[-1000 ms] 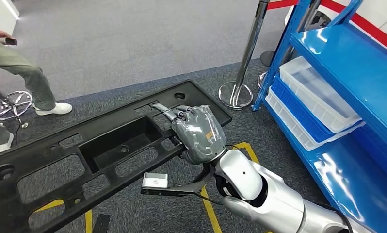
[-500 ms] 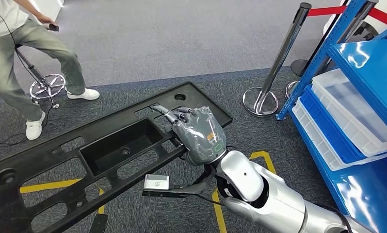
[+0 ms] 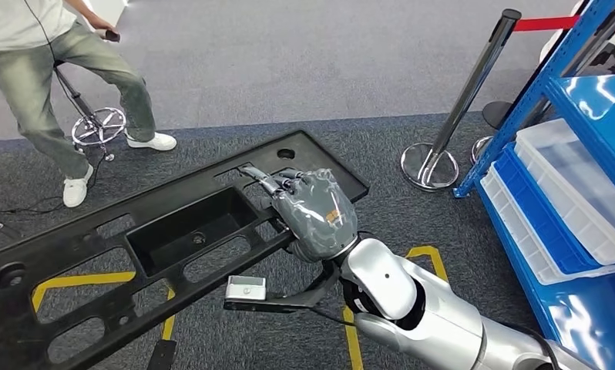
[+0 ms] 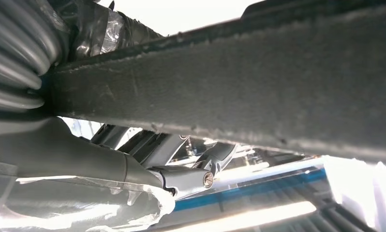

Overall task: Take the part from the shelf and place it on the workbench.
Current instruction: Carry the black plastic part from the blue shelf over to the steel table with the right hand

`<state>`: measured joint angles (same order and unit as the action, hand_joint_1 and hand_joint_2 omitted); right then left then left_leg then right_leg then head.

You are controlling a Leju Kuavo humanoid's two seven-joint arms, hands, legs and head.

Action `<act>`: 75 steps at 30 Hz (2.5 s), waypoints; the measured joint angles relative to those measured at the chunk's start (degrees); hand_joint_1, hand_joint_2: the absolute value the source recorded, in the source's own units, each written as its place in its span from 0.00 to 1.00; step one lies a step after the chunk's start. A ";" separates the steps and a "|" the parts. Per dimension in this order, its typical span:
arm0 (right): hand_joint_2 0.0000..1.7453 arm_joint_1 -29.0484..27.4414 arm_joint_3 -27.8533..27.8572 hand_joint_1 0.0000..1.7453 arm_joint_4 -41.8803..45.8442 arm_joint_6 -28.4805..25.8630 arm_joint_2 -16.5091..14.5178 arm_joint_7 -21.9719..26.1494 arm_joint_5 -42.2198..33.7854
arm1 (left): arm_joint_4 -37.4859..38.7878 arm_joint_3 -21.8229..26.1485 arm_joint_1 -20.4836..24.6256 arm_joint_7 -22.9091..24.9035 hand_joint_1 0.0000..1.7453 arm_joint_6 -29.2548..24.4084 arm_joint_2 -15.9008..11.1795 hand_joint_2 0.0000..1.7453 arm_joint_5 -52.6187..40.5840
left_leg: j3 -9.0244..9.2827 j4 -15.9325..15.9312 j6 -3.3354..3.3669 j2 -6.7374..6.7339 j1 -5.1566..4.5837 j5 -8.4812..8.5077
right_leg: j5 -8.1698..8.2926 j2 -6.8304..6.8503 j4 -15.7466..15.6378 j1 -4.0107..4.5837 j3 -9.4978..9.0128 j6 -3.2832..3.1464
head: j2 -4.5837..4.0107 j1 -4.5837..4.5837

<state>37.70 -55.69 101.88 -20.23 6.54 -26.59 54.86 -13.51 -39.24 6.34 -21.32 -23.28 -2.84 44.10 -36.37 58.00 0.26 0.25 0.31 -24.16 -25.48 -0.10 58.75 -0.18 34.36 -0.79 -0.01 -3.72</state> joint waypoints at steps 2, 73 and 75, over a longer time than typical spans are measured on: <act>1.00 -0.02 0.00 1.00 0.05 0.03 0.01 0.01 0.00 | 0.00 -0.02 -0.12 -0.06 0.00 0.84 0.01 1.00 -0.01 | 0.33 -0.66 0.64 -0.08 0.31 0.30 | -0.70 0.03 0.62 0.01 0.26 0.57 | -0.01 0.04; 1.00 -1.14 0.15 1.00 0.96 1.09 1.30 -0.26 0.66 | 0.00 -1.57 -0.31 -0.08 0.00 3.66 -0.63 1.00 -0.46 | 3.41 -0.12 1.45 0.13 0.02 -2.89 | 0.85 -0.37 4.84 -1.24 3.70 2.43 | -0.01 0.28; 1.00 -1.19 0.15 1.00 1.02 1.12 1.36 -0.22 0.66 | 0.00 -1.58 -0.20 -0.11 0.00 3.70 -0.68 1.00 -0.41 | 3.36 0.65 0.74 0.23 -0.07 -3.81 | 0.58 -0.44 2.34 -1.08 2.35 1.85 | -0.01 0.30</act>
<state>36.51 -55.54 102.90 -19.11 7.90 -26.82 55.52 -13.51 -40.82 6.13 -21.44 -19.58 -3.52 43.69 -33.01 58.65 1.00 0.48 0.24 -27.97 -24.90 -0.54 61.09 -1.26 36.71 1.06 -0.02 -3.42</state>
